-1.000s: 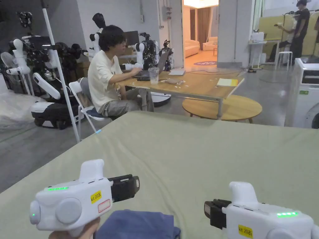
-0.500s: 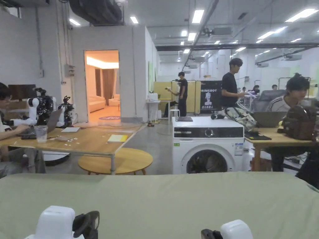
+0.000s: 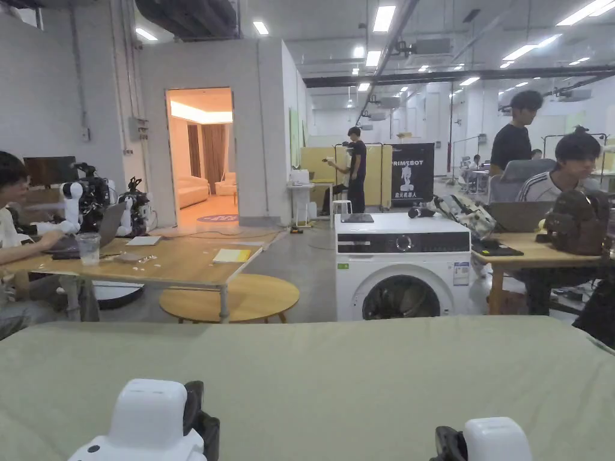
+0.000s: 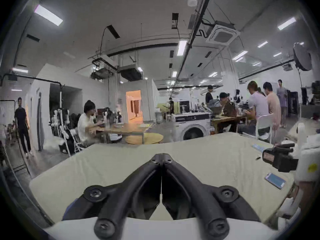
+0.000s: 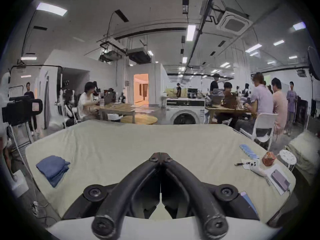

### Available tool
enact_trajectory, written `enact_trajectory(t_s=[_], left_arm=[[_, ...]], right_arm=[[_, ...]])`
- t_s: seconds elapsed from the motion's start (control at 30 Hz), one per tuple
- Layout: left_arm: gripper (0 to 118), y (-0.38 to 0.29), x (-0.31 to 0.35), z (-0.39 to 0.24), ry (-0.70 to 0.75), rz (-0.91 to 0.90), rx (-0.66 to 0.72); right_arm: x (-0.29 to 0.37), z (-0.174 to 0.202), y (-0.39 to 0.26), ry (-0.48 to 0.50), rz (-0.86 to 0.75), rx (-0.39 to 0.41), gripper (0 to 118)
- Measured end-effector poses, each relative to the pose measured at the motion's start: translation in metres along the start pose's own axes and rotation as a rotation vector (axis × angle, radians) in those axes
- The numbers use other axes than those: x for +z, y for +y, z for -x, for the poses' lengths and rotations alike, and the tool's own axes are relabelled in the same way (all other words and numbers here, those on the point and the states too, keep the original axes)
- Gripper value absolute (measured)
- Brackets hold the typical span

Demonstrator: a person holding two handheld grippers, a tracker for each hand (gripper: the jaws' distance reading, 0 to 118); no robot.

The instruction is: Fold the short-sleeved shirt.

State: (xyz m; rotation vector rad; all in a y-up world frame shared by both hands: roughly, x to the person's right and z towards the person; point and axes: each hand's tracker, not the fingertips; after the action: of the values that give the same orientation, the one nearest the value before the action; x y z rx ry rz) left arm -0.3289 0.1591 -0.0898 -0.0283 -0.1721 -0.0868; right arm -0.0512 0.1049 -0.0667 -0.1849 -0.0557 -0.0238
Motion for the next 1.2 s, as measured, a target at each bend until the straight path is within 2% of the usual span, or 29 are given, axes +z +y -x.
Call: enact_trajectory(t_s=[0.07,0.2,0.47,0.5,0.53,0.57,0.6,0.63,0.67,0.7,1.03,1.2], left_arm=[[0,-0.006,0.002,0.004,-0.021,0.004,0.017],[0,-0.012,0.008,0.005,-0.018,0.026,-0.008],[0,-0.004,0.021,0.007,-0.044,-0.016,0.035],[0,-0.005,0.022,0.007,-0.049,-0.017,0.029],[10,-0.007,0.023,0.007,-0.07,-0.02,0.008],[26,-0.008,0.024,0.006,-0.071,-0.015,0.004],[58,-0.009,0.024,0.004,-0.064,-0.007,0.0],[85,-0.011,0.023,0.003,-0.062,-0.004,-0.007],[103,-0.013,0.022,0.003,-0.063,-0.003,-0.011],[108,-0.014,0.021,0.003,-0.062,0.0,-0.011],[108,-0.014,0.028,0.011,-0.054,-0.027,0.069],[108,-0.015,0.031,0.012,-0.047,-0.037,0.06]], right_arm=[[0.004,0.004,-0.001,-0.03,0.001,0.0,0],[0.011,0.001,0.002,0.001,0.009,-0.061,0],[0.017,0.004,0.004,0.0,-0.022,-0.046,0],[0.017,0.005,0.003,0.002,-0.022,-0.042,16],[0.018,0.005,0.0,0.006,-0.027,-0.038,38],[0.02,0.004,-0.002,0.017,-0.039,-0.04,62],[0.02,0.005,-0.002,0.024,-0.04,-0.044,91],[0.019,0.006,-0.003,0.027,-0.039,-0.042,108],[0.019,0.007,-0.003,0.026,-0.037,-0.037,116],[0.019,0.008,-0.004,0.025,-0.039,-0.034,117],[0.028,0.008,0.0,0.054,-0.081,-0.028,117],[0.027,0.013,-0.003,-0.014,-0.076,0.004,117]])
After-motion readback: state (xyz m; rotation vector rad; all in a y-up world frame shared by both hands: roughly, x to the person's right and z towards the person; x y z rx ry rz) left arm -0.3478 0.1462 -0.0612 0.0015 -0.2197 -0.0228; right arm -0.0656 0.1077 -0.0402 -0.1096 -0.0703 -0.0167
